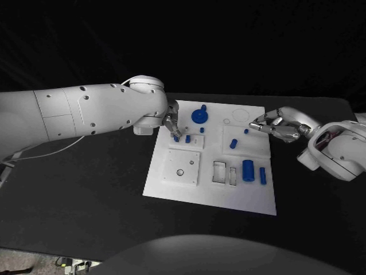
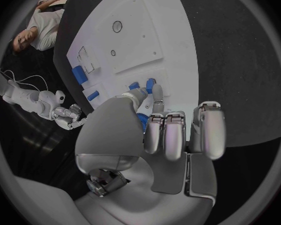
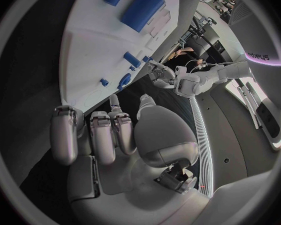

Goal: Assemble the parts on the task board

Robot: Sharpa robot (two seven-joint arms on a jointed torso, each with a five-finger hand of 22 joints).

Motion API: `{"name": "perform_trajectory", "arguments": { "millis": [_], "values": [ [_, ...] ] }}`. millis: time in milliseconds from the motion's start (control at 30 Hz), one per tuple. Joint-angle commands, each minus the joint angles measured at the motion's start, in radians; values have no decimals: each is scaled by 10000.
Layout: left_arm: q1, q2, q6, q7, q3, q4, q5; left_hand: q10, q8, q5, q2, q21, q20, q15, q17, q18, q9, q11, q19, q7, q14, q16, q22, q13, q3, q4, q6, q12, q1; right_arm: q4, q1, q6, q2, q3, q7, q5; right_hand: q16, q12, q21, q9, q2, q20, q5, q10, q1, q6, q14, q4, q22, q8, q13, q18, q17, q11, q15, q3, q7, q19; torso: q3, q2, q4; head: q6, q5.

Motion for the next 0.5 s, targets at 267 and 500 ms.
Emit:
{"name": "perform_trajectory", "arguments": {
  "millis": [267, 500],
  "values": [
    [1, -147, -667, -344, 0, 235, -66, 1042, -37, 30, 77, 10, -56, -30, 2628, 65, 2, -17, 30, -61, 1036, 25, 1979, 2631, 234, -139, 25, 24, -58, -23, -53, -25, 8, -2, 154, -3, 34, 38, -75, -17, -7, -5, 70, 1023, 102, 3, 1024, -54, 1992, -60, 2632, 185, 2627, 51, 53, 7, -25, -74, -5, 12, -7, 1, 11],
    [-1, -223, -761, -412, -7, 302, -66, 1042, -45, 23, 89, -11, -59, -33, 2628, 71, -2, -20, 17, -63, 1036, 25, 1970, 2631, 251, -126, 20, 24, -85, -19, -67, -73, 2, -2, 193, -3, 34, 38, -100, -18, -8, -4, 75, 1023, 124, 3, 1024, -57, 1982, -60, 2632, 192, 2627, 52, 54, 9, -24, -99, 0, 23, -12, 1, 22]
  ]
}}
